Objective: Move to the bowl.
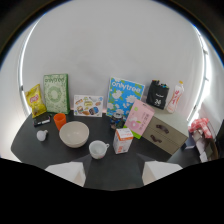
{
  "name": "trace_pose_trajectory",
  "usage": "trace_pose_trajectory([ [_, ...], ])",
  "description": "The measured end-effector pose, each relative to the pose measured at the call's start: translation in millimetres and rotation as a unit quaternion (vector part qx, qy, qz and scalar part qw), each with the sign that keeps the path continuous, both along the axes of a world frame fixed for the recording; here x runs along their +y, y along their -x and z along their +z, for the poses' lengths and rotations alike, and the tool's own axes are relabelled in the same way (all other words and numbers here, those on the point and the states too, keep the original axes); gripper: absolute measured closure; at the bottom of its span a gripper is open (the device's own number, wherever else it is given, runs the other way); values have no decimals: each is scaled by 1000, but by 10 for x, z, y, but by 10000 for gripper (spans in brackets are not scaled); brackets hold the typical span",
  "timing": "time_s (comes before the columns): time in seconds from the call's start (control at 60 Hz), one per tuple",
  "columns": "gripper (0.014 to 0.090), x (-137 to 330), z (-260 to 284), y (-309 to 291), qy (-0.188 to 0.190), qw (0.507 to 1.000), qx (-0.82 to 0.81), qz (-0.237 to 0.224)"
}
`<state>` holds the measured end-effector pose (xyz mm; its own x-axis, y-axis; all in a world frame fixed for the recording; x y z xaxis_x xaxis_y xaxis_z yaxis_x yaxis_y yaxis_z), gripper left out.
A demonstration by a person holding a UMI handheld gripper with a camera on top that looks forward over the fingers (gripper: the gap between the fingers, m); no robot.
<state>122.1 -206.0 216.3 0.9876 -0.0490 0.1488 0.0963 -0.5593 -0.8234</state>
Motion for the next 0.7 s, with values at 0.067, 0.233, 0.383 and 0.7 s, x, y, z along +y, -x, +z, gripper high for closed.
trace_pose_trajectory([
  [0.067,192,-38,-10,7,3,1000,1,-3],
  [0.233,191,-195,-94,-9,12,1000,-3,-13],
  [0.383,189,-357,-287,169,32,999,2,-14],
  [0.7,187,-83,-710,1413,53,997,26,57],
])
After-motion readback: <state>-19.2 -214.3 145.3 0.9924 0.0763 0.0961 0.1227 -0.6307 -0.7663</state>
